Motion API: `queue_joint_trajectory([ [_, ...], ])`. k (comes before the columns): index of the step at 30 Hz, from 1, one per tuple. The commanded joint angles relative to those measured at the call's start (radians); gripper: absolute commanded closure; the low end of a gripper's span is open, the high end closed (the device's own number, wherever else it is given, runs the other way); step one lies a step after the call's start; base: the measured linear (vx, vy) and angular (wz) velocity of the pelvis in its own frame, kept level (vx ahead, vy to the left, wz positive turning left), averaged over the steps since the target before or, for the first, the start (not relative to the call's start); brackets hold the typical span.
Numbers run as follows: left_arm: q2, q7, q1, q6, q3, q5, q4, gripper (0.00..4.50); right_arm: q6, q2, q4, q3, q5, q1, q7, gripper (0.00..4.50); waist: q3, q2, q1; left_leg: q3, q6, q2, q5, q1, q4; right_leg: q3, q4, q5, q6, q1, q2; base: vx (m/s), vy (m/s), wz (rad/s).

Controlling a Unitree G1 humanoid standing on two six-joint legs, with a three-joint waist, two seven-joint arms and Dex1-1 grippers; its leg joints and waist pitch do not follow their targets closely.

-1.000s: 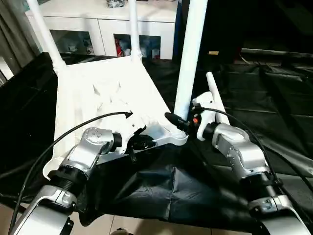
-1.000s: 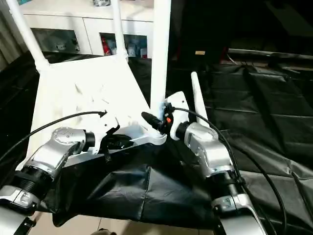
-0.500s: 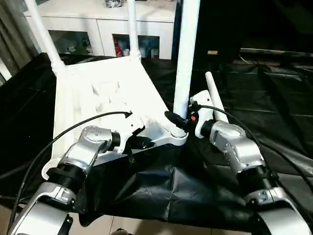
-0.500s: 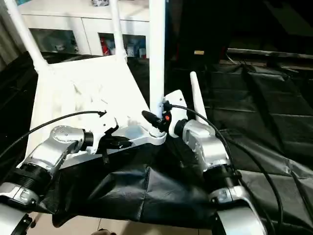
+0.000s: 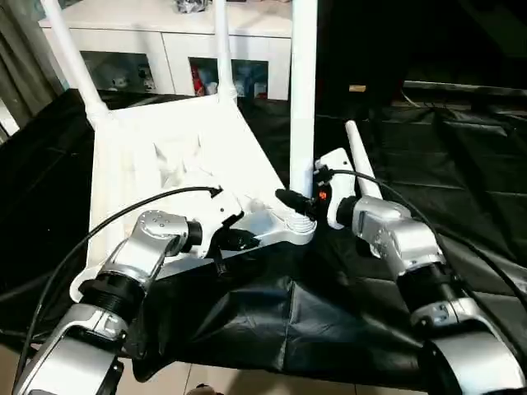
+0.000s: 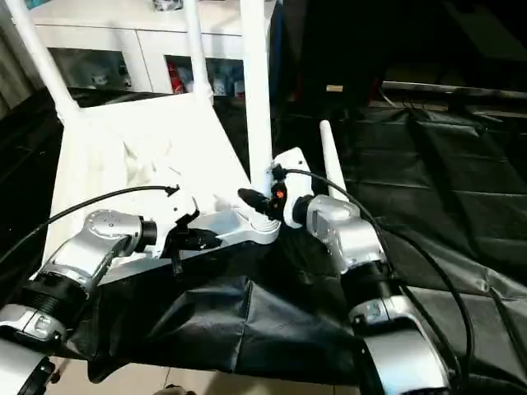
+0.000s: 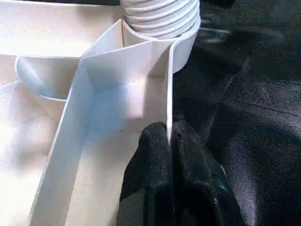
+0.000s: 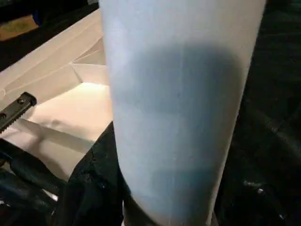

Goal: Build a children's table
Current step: Insert table leg to table base

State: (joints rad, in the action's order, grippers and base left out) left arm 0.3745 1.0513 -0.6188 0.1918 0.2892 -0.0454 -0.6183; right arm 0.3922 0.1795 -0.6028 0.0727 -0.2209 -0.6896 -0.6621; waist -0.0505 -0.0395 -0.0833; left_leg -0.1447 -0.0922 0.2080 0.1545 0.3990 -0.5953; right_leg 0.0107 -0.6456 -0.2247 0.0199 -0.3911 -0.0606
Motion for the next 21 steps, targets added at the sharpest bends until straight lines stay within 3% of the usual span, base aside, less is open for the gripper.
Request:
queue_joint_trajectory([
  [1,0.005,0.027,0.016,-0.006,-0.005,-0.003,-0.029,4.50,0.034,-0.005,-0.060,-0.016,0.000,-0.005,0.011,2.57,0.066,0.002,-0.002,-0.013,-0.032,0.006,0.252,-0.025,0.076,-0.021,0.081,-0.063,-0.237,0.037,-0.055,0.000,0.000,0.00],
  [6,0.010,0.039,0.027,0.012,-0.023,-0.026,0.015,4.50,0.029,-0.009,-0.123,-0.064,-0.029,-0.027,0.012,2.58,0.066,0.002,-0.001,-0.014,-0.032,0.007,0.255,-0.026,0.077,-0.021,0.082,-0.074,-0.243,0.036,-0.056,0.000,0.000,0.00],
  [10,0.010,0.022,0.019,0.005,-0.024,-0.014,-0.007,4.50,0.034,-0.017,-0.108,-0.119,-0.086,0.006,0.002,2.58,0.068,0.002,-0.006,-0.016,-0.019,0.007,0.214,-0.025,0.075,-0.021,0.078,-0.008,-0.245,0.040,-0.054,0.000,0.000,0.00],
  [12,0.013,0.018,0.014,0.004,-0.021,-0.005,-0.014,4.50,0.028,-0.018,-0.102,-0.140,-0.102,0.031,0.008,2.59,0.069,-0.006,-0.008,-0.015,-0.020,0.006,0.215,-0.026,0.075,-0.019,0.077,0.005,-0.249,0.039,-0.054,0.000,0.000,0.00],
  [16,0.005,0.009,0.003,-0.003,-0.025,0.004,-0.028,4.50,-0.004,-0.021,-0.112,-0.176,-0.127,0.065,0.002,2.59,0.068,-0.004,-0.009,-0.016,-0.023,0.007,0.234,-0.027,0.077,-0.019,0.081,-0.022,-0.246,0.039,-0.055,0.000,0.000,0.00],
  [21,-0.006,-0.013,-0.005,0.000,-0.032,0.006,-0.030,4.50,-0.047,-0.036,-0.092,-0.202,-0.151,0.124,-0.012,2.59,0.068,-0.017,-0.009,-0.013,-0.026,0.007,0.257,-0.028,0.079,-0.018,0.082,-0.027,-0.253,0.038,-0.054,0.000,0.000,0.00],
])
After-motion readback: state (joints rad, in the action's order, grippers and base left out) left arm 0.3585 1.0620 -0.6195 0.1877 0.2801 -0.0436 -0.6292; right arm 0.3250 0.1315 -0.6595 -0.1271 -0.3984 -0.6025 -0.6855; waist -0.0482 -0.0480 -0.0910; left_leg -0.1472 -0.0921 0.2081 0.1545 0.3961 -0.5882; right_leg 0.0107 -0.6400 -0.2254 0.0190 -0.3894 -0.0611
